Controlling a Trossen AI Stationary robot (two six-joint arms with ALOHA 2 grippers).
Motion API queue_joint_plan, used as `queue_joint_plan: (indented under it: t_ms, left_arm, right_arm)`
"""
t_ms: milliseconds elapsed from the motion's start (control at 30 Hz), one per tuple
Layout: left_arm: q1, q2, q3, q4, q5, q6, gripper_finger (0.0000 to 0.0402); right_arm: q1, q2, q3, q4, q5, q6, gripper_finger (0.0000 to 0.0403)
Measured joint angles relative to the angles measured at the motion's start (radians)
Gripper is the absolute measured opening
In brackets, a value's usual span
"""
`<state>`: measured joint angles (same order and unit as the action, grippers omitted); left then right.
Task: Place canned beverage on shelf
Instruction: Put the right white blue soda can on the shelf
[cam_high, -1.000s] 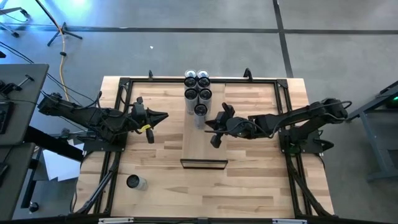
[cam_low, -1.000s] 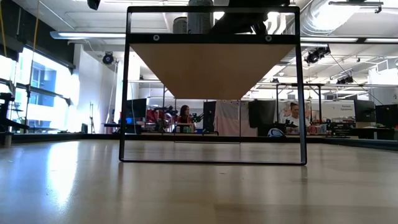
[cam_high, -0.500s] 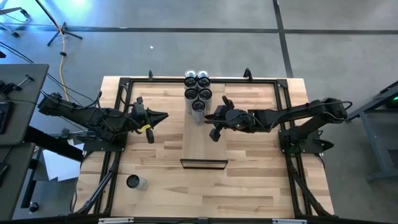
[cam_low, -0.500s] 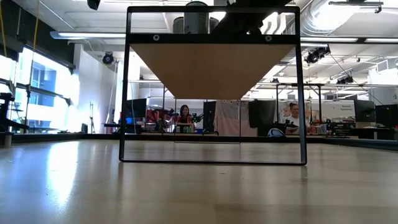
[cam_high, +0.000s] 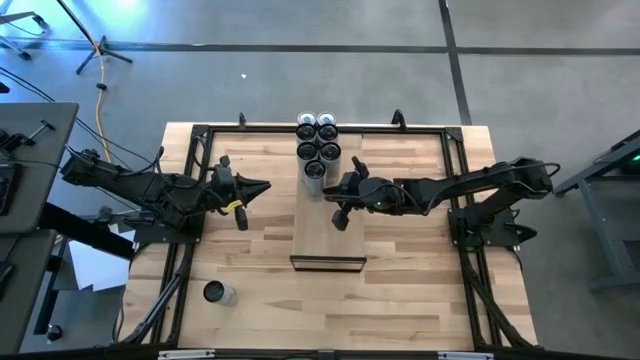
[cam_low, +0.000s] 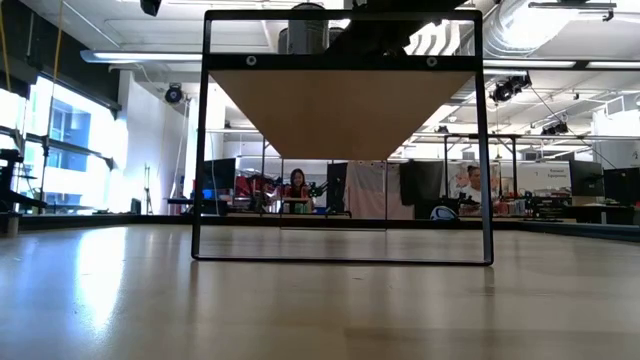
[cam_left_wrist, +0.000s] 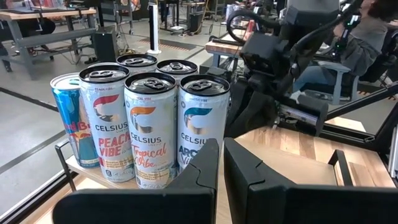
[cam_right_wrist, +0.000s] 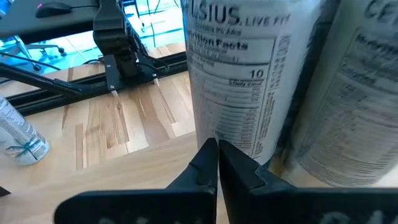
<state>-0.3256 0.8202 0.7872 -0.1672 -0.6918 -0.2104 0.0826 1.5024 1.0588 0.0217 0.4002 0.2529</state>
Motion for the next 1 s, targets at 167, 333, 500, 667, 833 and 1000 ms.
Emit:
queue_joint_plan:
  t_ms: [167,333,500,667,833,1000]
  left_arm:
    - [0.0,0.0,0.0,0.0,0.0,0.0,0.0]
    - [0.0,0.0,0.0,0.0,0.0,-0.004,0.0]
    - [0.0,0.0,0.0,-0.001,0.0,-0.021,0.0]
    - [0.017,0.0,0.0,-0.002,0.011,-0.037,0.0]
    - [0.162,0.0,-0.005,-0.056,0.255,-0.011,0.0]
    - [0.316,0.0,-0.08,0.109,0.529,0.142,0.0]
  right_arm:
    - [0.0,-0.008,0.0,-0.004,0.003,0.003,0.0]
    - [0.0,-0.054,0.0,-0.04,0.03,-0.011,0.0]
    - [-0.01,-0.061,0.0,-0.037,0.052,-0.028,0.0]
    - [-0.033,-0.053,0.0,-0.031,0.014,-0.008,0.0]
    - [-0.044,-0.051,0.0,-0.019,0.003,-0.007,0.0]
    - [-0.044,-0.051,0.0,-0.01,-0.025,-0.007,0.0]
